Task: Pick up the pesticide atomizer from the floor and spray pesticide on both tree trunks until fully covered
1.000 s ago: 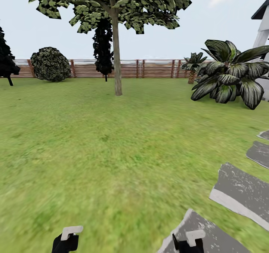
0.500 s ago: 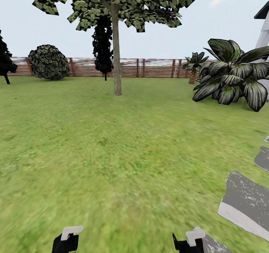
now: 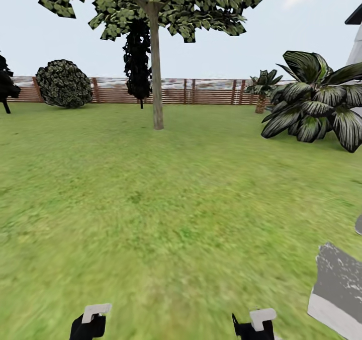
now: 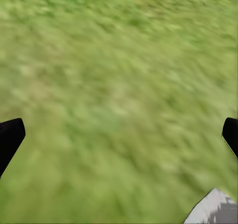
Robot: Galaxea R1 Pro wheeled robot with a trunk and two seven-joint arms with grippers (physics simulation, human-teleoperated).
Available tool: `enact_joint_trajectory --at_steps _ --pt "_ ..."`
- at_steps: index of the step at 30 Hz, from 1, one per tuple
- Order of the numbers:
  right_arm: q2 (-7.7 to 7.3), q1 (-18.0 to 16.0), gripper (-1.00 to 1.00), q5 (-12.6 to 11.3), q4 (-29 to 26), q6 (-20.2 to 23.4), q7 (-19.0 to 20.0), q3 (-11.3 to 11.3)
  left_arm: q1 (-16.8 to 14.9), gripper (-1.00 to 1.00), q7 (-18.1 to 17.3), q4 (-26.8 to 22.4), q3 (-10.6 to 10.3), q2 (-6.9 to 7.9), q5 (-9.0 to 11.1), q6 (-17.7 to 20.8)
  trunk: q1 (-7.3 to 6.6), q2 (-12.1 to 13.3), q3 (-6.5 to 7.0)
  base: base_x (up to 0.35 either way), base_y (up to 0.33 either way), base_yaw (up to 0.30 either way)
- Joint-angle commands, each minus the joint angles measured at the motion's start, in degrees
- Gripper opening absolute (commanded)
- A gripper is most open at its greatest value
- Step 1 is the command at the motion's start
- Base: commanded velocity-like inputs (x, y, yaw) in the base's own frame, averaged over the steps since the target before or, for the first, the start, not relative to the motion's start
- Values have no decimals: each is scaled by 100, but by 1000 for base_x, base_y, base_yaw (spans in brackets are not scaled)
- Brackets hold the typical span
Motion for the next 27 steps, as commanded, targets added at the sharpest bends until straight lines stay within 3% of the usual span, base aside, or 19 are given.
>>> enact_joint_trajectory --at_steps 1,20,27 --pt "-4 -3 100 37 3 -14 -6 7 -3 -100 2 4 8 -1 9 -19 2 -2 -5 335 0 0" --pt "-4 -3 100 32 -11 -14 -6 5 -3 -100 2 4 14 7 9 -19 2 -2 -5 335 0 3" --pt "-7 -3 100 30 -18 -14 -6 -2 -3 -100 2 1 16 21 15 -19 2 -2 -5 335 0 174"
